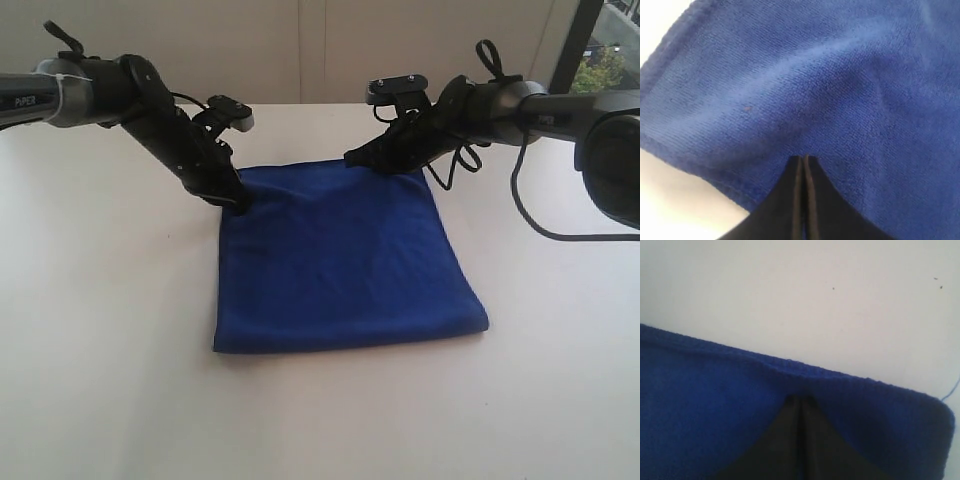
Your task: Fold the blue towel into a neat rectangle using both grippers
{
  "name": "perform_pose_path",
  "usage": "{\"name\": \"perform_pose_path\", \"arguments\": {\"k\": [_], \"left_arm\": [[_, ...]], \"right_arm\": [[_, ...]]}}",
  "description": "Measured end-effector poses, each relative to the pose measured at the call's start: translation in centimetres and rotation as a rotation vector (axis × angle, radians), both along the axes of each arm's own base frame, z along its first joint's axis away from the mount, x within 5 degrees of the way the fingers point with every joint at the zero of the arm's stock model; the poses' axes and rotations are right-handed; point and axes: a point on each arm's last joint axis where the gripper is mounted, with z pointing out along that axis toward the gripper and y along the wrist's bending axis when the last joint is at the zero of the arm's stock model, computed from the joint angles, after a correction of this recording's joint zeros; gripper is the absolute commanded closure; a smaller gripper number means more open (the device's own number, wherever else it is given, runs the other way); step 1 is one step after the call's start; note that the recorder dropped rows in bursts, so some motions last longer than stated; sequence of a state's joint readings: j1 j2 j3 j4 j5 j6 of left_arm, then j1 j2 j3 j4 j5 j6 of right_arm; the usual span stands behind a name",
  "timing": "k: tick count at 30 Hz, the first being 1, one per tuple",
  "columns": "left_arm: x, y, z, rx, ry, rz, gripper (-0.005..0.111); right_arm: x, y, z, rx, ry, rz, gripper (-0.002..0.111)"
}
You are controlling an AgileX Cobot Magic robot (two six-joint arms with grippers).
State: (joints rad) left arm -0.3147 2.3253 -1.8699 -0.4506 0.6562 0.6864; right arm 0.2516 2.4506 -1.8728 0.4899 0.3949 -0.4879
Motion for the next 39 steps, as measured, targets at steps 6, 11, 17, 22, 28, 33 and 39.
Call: {"name": "perform_pose_path", "arguments": {"k": [6, 11, 17, 22, 28, 33, 39], "left_arm": [[-0.7, 0.3, 0.3, 0.037, 0.07, -0.001, 0.107], [-0.8, 0.7, 0.4, 0.078, 0.075, 0.009, 0.107], [-0.8, 0.9, 0.4, 0.103, 0.076, 0.004, 0.107], [-0.9, 1.0, 0.6, 0.118, 0.075, -0.005, 0.107], [-0.7, 1.2, 1.6, 0.134, 0.029, -0.007, 0.107], [-0.1, 1.2, 4.1, 0.107, -0.092, 0.024, 0.107], [0.7, 0.9, 4.6, 0.04, -0.168, 0.084, 0.107]], "right_arm": [[0.0, 0.0, 0.0, 0.0, 0.0, 0.0, 0.108], [0.0, 0.0, 0.0, 0.0, 0.0, 0.0, 0.108], [0.0, 0.0, 0.0, 0.002, 0.002, 0.0, 0.108], [0.0, 0.0, 0.0, 0.002, 0.004, 0.001, 0.108], [0.0, 0.0, 0.0, 0.002, 0.002, 0.001, 0.108], [0.0, 0.0, 0.0, 0.002, 0.002, 0.001, 0.108], [0.0, 0.0, 0.0, 0.008, 0.006, -0.006, 0.108]]}}
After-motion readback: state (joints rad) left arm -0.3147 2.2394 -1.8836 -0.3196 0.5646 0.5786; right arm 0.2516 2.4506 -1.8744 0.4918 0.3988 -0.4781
